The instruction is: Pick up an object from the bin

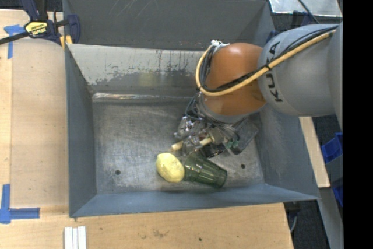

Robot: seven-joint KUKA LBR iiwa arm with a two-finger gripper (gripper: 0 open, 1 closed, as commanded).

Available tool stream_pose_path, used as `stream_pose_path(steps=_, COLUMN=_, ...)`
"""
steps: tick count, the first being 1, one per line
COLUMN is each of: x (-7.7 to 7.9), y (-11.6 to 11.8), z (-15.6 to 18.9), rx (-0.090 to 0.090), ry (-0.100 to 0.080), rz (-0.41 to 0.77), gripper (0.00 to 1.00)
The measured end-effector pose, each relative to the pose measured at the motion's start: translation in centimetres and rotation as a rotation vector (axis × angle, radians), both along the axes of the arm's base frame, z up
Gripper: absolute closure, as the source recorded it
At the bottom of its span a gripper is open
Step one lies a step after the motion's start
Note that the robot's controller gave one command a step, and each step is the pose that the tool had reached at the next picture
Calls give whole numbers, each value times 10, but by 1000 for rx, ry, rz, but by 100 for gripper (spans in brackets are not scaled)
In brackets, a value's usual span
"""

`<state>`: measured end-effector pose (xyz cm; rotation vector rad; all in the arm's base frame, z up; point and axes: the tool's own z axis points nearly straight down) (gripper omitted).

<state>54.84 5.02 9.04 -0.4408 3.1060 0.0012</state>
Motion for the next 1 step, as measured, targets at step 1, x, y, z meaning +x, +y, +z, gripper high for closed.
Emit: stream_pose_path(steps=1, x=43, y=3, z=134, rx=-1, ry=2, rz=380, gripper=100)
